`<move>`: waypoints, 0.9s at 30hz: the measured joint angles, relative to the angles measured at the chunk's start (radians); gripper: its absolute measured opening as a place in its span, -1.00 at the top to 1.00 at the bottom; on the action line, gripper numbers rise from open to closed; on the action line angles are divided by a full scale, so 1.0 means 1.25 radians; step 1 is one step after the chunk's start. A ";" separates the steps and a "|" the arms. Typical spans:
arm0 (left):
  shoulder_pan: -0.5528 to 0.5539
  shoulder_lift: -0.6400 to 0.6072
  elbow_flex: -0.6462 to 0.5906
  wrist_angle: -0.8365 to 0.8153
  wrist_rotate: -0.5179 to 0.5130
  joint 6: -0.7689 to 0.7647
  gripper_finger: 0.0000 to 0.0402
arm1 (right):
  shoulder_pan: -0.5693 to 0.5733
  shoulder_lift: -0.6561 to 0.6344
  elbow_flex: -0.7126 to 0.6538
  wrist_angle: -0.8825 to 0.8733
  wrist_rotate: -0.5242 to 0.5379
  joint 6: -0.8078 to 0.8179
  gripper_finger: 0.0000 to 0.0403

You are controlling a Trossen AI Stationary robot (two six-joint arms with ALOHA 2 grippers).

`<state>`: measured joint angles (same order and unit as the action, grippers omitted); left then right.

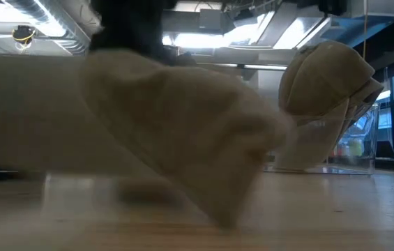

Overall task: Pick & Place hat
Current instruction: Put the brown cap into the right transparent bin

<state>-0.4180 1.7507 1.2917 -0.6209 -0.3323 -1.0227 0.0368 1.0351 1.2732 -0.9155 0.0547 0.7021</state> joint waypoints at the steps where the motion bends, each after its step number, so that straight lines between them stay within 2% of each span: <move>1: 0.002 -0.018 0.006 0.010 -0.012 0.018 0.98 | 0.000 0.000 0.000 0.019 -0.022 -0.008 -0.31; 5: 0.005 -0.098 0.021 0.097 -0.073 0.131 0.98 | 0.000 0.001 0.000 0.104 -0.089 -0.036 -0.31; 10: 0.027 -0.186 0.024 0.262 -0.102 0.288 0.98 | 0.005 0.011 0.000 0.210 -0.135 -0.085 -0.31; 15: 0.052 -0.239 0.025 0.338 -0.160 0.403 0.98 | 0.014 0.016 0.000 0.282 -0.145 -0.105 -0.31; 21: 0.091 -0.273 0.025 0.346 -0.184 0.419 0.98 | 0.017 0.020 0.000 0.324 -0.143 -0.125 -0.31; 27: 0.120 -0.277 0.025 0.374 -0.158 0.444 0.98 | 0.017 0.069 0.000 0.327 -0.143 -0.161 -0.31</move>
<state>-0.2678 1.4040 1.3224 -0.1528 -0.5304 -0.4683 0.0582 1.1214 1.2732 -0.5064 -0.1246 0.5014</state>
